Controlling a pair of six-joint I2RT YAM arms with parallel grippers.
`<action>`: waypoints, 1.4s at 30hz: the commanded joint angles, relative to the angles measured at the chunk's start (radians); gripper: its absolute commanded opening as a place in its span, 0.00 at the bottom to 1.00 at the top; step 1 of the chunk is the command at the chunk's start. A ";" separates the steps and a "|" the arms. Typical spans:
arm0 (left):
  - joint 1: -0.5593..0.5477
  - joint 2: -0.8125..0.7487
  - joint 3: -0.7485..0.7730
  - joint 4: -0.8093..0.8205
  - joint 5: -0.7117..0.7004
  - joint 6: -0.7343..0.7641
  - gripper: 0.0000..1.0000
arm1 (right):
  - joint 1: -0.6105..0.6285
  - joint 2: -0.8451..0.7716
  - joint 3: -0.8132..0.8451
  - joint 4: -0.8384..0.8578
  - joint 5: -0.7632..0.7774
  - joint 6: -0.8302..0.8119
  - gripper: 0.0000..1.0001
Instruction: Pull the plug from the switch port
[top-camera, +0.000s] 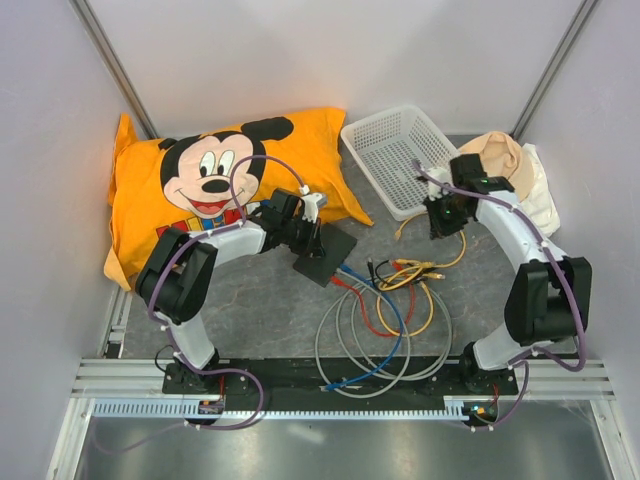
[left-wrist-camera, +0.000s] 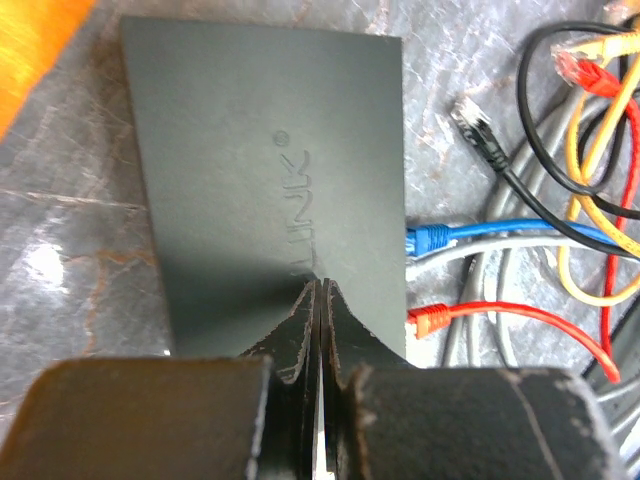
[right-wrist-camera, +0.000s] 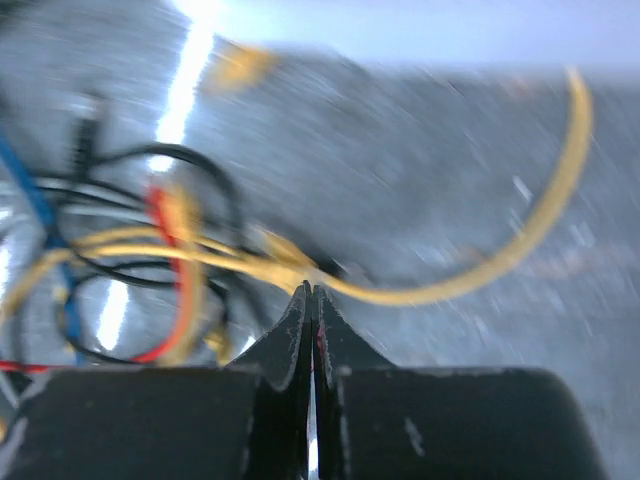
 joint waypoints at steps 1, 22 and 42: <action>0.009 0.030 0.010 -0.043 -0.068 0.053 0.02 | -0.160 -0.075 -0.061 0.008 0.083 0.020 0.00; 0.017 -0.044 -0.063 -0.053 -0.077 0.073 0.02 | 0.315 0.028 -0.016 -0.279 -0.238 -0.611 0.98; 0.018 -0.036 -0.080 -0.029 -0.065 0.068 0.02 | 0.015 -0.077 -0.300 0.036 0.254 -0.511 0.24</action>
